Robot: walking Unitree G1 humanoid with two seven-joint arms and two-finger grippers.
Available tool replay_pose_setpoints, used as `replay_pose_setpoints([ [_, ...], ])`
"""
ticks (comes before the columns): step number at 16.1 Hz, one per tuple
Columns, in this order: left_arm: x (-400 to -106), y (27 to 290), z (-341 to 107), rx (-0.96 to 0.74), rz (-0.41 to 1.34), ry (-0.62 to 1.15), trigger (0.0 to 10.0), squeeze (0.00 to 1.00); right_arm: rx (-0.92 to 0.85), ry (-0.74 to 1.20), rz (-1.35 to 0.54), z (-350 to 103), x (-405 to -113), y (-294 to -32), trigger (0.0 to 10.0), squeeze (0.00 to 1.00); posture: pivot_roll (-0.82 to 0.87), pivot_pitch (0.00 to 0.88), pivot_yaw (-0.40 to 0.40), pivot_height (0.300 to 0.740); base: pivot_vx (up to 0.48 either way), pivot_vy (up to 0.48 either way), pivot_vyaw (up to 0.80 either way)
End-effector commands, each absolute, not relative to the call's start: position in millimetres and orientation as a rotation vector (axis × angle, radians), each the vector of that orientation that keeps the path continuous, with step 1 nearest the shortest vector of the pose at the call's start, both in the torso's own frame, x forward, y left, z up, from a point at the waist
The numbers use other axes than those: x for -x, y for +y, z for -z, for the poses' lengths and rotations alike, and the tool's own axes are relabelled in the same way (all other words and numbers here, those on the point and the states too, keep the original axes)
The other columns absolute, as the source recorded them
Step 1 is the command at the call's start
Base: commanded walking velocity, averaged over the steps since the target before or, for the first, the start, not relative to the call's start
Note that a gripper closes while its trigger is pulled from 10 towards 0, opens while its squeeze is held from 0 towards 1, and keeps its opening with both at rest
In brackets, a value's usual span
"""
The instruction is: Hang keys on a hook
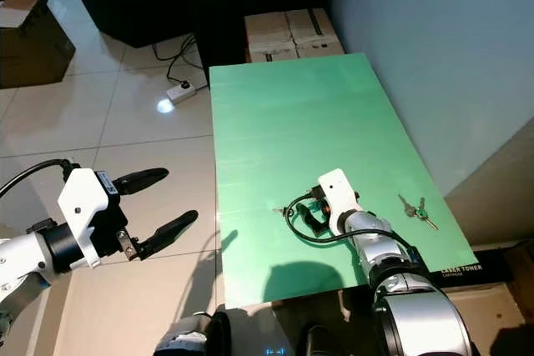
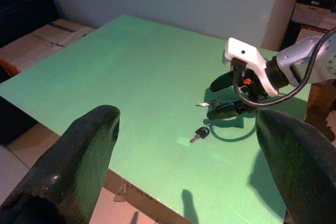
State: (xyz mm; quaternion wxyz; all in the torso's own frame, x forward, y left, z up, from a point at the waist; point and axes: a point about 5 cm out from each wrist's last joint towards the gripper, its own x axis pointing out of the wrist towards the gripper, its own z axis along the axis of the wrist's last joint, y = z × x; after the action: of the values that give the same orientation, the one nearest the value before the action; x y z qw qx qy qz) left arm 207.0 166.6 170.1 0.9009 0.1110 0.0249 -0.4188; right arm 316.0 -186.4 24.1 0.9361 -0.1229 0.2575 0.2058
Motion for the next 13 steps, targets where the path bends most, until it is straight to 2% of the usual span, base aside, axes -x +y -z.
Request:
replay_pose_setpoints([
  [1,-206,167,-169,-0.245,0.871,0.061,10.0,0.0,0.233,0.548,-0.423,-20,-313,-186,10.0,0.0,0.2,0.161,0.086,0.74,0.0,0.0,0.0],
  [4,-206,167,-169,-0.248,0.87,0.057,10.0,0.0,0.244,0.593,-0.444,-14,-307,-189,10.0,0.0,0.2,0.156,0.088,0.74,0.0,0.0,0.0],
  [5,-206,167,-170,-0.248,0.871,0.056,10.0,0.0,0.246,0.6,-0.447,-13,-306,-189,8.6,0.0,0.2,0.156,0.088,0.74,0.0,0.0,0.0],
  [6,-205,167,-170,-0.249,0.872,0.057,10.0,0.0,0.246,0.602,-0.452,-13,-306,-189,6.5,0.0,0.2,0.156,0.088,0.74,0.0,0.0,0.0],
  [7,-205,167,-169,-0.249,0.873,0.058,10.0,0.0,0.243,0.609,-0.459,-11,-304,-189,1.6,0.0,0.2,0.15,0.087,0.74,0.0,0.0,0.0],
  [8,-204,167,-169,-0.25,0.874,0.058,10.0,0.0,0.238,0.614,-0.463,-10,-303,-188,0.0,0.0,0.2,0.142,0.088,0.74,0.0,0.0,0.0],
  [13,-208,168,-172,-0.257,0.872,0.051,10.0,0.0,0.209,0.625,-0.458,-7,-300,-188,0.0,0.0,0.2,0.149,0.098,0.74,0.0,0.0,0.0],
])
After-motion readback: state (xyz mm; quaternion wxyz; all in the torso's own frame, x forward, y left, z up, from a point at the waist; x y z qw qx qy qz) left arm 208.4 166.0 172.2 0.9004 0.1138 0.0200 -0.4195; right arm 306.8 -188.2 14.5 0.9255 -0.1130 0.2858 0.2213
